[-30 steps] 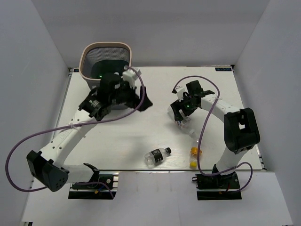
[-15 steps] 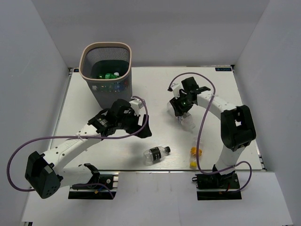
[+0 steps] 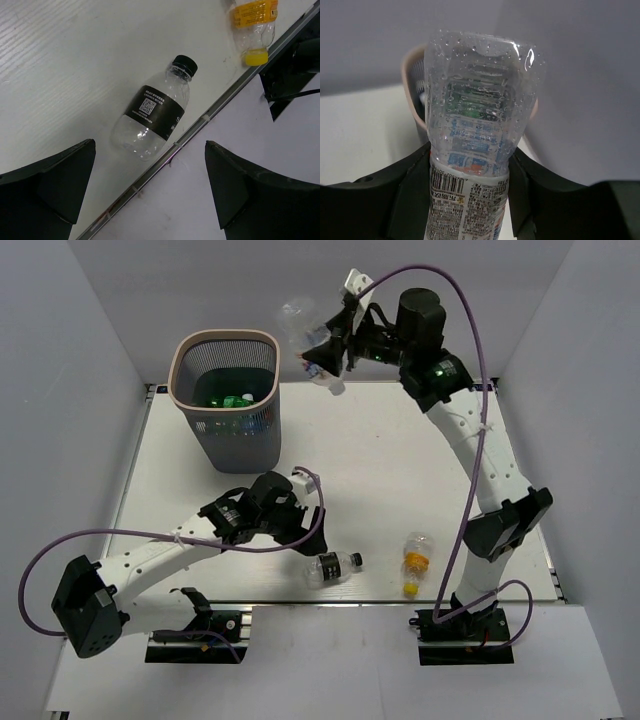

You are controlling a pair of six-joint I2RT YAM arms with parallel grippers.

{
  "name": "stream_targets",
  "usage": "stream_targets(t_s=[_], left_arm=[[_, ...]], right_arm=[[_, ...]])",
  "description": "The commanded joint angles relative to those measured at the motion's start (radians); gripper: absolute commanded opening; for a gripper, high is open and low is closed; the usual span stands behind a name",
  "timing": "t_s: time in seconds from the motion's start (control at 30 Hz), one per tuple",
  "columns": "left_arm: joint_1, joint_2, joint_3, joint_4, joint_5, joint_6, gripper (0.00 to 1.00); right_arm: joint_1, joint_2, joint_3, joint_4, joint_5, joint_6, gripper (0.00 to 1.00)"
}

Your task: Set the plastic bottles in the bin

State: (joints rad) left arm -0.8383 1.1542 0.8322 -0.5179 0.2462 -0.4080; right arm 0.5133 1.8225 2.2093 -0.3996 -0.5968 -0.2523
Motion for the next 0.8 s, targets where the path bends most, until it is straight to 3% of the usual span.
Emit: stream_targets(t_s=[0.0, 0.03, 0.07, 0.13, 0.27, 0.43, 0.53, 0.57, 0.6, 0.63, 0.77], left_arm=[[-0.022, -0.036, -0.010, 0.012, -0.038, -0.015, 1.00], [-0.031, -0.036, -0.010, 0.012, -0.048, -0.015, 1.00], [-0.041, -0.036, -0.010, 0.001, -0.048, -0.015, 1.00], [-0.041, -0.036, -0.001, -0.008, -0.061, -0.015, 1.00], [-0.065, -0.036, 0.008, -0.031, -0.082, -0.015, 1.00], [-0.087, -0.045, 0.018, -0.067, -0.104, -0.015, 1.00], [-0.107, -0.054, 0.031, -0.077, -0.126, -0.015, 1.00], [-0.107, -0.054, 0.031, -0.077, -0.127, -0.015, 1.00], [-0.117, -0.054, 0.045, -0.077, -0.136, -0.015, 1.00], [-0.117, -0.041, 0.060, -0.077, -0.136, -0.015, 1.00], [-0.137, 0.019, 0.084, -0.047, -0.145, 0.011, 1.00]], right_arm=[[0.048, 0.044, -0.068, 0.380, -0.118, 0.139, 0.15], [0.075, 0.060, -0.083, 0.457, -0.116, 0.183, 0.17], [0.085, 0.072, -0.097, 0.652, -0.098, 0.227, 0.19], [0.114, 0.145, -0.080, 0.820, -0.078, 0.300, 0.19], [0.154, 0.265, 0.033, 0.946, -0.023, 0.390, 0.19], [0.191, 0.369, 0.086, 0.959, 0.011, 0.395, 0.22], [0.202, 0.388, 0.004, 0.993, 0.044, 0.355, 0.52], [0.202, 0.397, -0.008, 0.996, 0.070, 0.355, 0.74], [0.200, 0.397, -0.010, 0.993, 0.083, 0.369, 0.84], [0.200, 0.400, -0.002, 0.987, 0.094, 0.375, 0.90], [0.191, 0.367, 0.061, 0.932, 0.097, 0.315, 0.90]])
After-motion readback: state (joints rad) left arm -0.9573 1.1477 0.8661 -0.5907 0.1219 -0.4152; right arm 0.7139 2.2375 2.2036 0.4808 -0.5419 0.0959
